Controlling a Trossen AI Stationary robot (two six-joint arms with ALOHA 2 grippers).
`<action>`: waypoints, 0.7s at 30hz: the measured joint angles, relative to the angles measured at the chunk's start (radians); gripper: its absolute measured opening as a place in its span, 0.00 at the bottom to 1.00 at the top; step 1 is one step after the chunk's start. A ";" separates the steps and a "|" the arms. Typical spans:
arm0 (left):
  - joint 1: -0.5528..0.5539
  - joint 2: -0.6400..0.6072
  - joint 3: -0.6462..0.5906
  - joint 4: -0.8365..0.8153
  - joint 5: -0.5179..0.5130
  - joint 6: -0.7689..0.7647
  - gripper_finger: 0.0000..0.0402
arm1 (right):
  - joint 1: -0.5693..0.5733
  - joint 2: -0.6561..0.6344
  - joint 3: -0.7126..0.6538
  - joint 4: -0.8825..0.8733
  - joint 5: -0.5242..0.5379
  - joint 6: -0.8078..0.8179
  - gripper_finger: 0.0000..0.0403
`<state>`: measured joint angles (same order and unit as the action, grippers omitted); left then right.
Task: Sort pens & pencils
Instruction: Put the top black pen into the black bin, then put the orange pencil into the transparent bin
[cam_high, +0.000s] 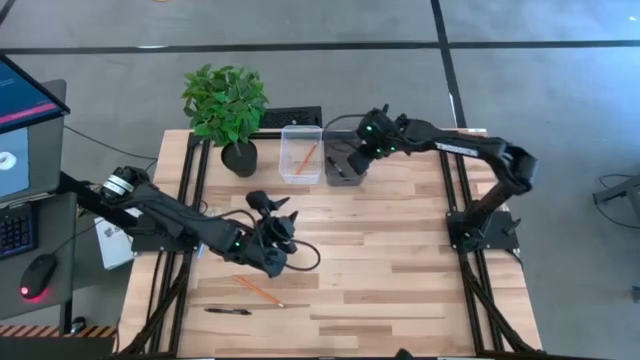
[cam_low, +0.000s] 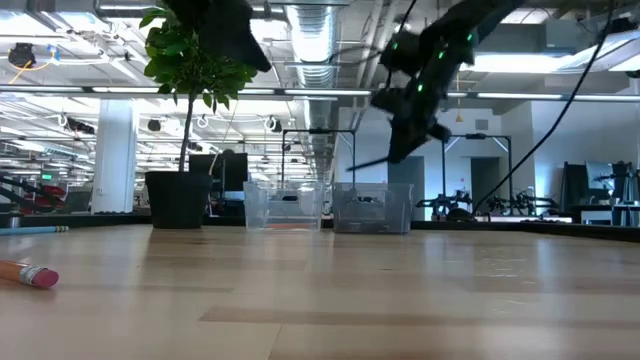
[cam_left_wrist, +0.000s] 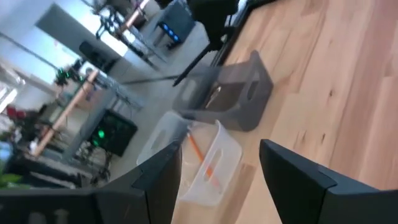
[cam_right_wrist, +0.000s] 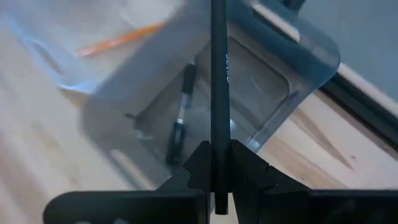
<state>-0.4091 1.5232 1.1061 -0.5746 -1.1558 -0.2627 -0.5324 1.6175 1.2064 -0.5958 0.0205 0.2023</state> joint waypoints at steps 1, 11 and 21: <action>0.001 0.000 0.000 -0.019 0.001 -0.024 0.52 | -0.013 0.023 0.000 0.008 -0.003 0.000 0.14; 0.005 0.000 0.000 -0.153 0.041 -0.134 0.52 | -0.049 0.155 0.000 0.054 -0.048 -0.001 0.18; 0.005 0.000 0.000 -0.155 0.041 -0.127 0.52 | -0.002 0.154 0.000 0.062 -0.049 -0.045 0.30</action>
<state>-0.4038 1.5234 1.1061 -0.7296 -1.1149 -0.3901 -0.5344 1.7719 1.2068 -0.5335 -0.0284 0.1573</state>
